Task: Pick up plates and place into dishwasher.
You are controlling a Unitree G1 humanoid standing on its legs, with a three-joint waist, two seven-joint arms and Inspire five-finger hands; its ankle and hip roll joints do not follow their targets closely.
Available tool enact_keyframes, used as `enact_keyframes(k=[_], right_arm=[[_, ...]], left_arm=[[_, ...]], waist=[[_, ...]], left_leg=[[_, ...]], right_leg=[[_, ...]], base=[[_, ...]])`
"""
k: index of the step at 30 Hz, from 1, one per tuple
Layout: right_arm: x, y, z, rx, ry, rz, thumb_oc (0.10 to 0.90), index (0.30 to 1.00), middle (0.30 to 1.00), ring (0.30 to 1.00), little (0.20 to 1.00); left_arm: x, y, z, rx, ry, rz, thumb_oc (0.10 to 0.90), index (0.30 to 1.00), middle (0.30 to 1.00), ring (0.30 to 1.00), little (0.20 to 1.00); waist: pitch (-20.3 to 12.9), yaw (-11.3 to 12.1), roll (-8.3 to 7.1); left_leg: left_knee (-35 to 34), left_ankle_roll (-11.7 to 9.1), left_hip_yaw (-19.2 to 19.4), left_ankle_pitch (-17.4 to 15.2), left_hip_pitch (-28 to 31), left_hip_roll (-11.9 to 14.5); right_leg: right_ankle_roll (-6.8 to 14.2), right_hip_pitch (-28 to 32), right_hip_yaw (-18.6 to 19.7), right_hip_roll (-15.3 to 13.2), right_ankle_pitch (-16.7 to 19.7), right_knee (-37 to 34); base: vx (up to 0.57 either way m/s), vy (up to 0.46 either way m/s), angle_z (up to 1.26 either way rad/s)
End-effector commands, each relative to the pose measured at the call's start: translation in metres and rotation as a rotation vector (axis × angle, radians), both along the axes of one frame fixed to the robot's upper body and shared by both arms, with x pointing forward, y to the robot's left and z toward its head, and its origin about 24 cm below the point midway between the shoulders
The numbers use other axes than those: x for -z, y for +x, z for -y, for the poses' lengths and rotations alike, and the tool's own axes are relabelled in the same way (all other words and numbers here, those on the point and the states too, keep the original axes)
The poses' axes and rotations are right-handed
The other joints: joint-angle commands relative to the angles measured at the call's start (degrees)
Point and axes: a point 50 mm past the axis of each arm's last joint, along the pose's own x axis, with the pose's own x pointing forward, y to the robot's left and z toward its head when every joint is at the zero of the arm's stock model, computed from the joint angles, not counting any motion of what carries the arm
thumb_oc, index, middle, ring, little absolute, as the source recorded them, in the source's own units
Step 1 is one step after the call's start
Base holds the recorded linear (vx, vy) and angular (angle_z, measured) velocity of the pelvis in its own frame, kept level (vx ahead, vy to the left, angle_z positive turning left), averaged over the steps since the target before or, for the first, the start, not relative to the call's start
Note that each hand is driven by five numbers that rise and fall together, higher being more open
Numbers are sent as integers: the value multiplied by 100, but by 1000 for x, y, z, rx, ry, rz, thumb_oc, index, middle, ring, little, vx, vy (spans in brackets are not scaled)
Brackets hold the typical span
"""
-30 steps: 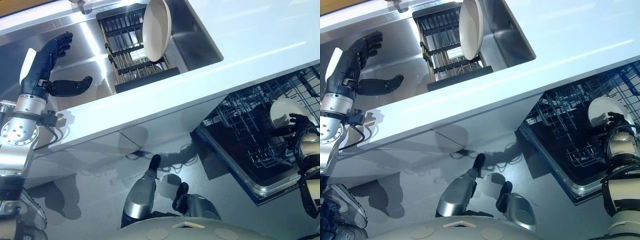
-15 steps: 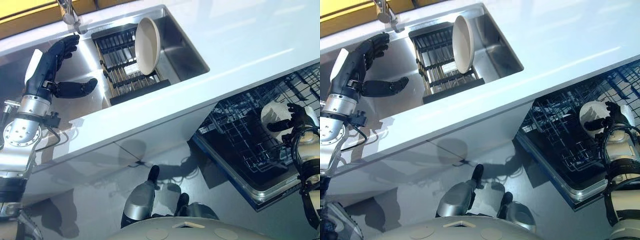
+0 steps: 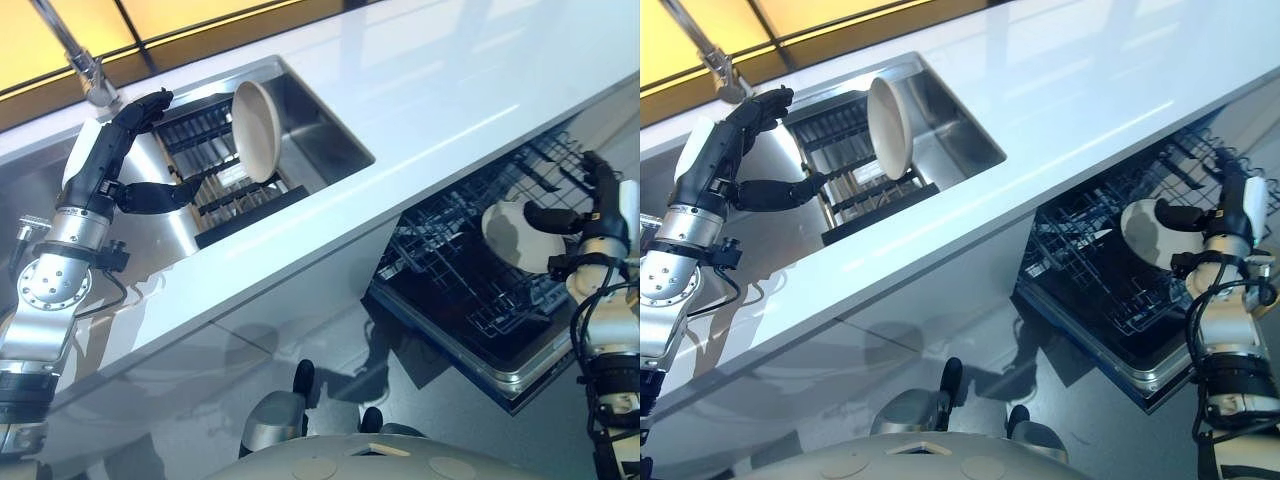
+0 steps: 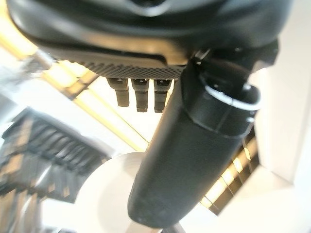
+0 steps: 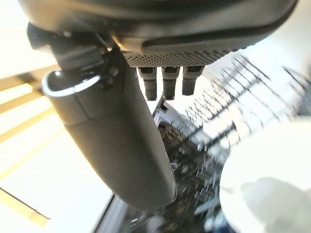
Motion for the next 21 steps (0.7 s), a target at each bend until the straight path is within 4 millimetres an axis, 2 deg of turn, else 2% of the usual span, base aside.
enact_keyframes(k=[1, 5, 8, 9, 12, 15, 21], right_arm=[[-39, -1, -8, -155, 17, 227, 800, 900, 900, 900, 900], [-31, -6, -25, -285, 135, 266, 800, 900, 900, 900, 900], [-19, -9, -42, -418, 216, 230, 800, 900, 900, 900, 900], [-19, -9, -42, -418, 216, 230, 800, 900, 900, 900, 900], [-8, -11, -55, -510, 240, 167, 800, 900, 900, 900, 900], [1, -11, -63, -560, 280, 123, 800, 900, 900, 900, 900], [14, -13, -86, -668, 221, 30, 800, 900, 900, 900, 900]], left_arm=[[-56, -4, -20, -76, 147, 189, 800, 900, 900, 900, 900], [-73, 1, -33, -185, 285, 199, 800, 900, 900, 900, 900], [-99, 8, -48, -313, 431, 208, 800, 900, 900, 900, 900], [-99, 8, -48, -313, 431, 208, 800, 900, 900, 900, 900], [-119, 15, -57, -415, 591, 158, 800, 900, 900, 900, 900], [-127, 20, -62, -468, 675, 100, 800, 900, 900, 900, 900], [-145, 26, -69, -561, 859, 23, 800, 900, 900, 900, 900]], waist=[[-817, -299, 87], [-851, -567, 145], [-879, -809, 206], [-879, -809, 206], [-894, -945, 281], [-892, -1009, 316], [-859, -1124, 384]], left_leg=[[8, -19, 302, -748, 421, -187], [10, 26, 473, -792, 479, -198], [24, 73, 651, -817, 502, -224], [24, 73, 651, -817, 502, -224], [36, 111, 772, -826, 496, -243], [48, 141, 820, -840, 484, -269], [65, 209, 896, -863, 457, -309]], right_leg=[[265, -359, 61, 24, 440, -3], [293, -437, 257, 14, 444, 94], [334, -541, 451, 3, 486, 169], [334, -541, 451, 3, 486, 169], [371, -631, 563, -16, 524, 233], [394, -702, 623, -24, 546, 286], [444, -854, 777, -39, 597, 404]], base=[[-4, 102, -22], [-34, 108, -24], [-39, 107, -24], [-34, 98, -32], [-28, 84, -25], [-30, 63, -22], [-22, 56, -14]])
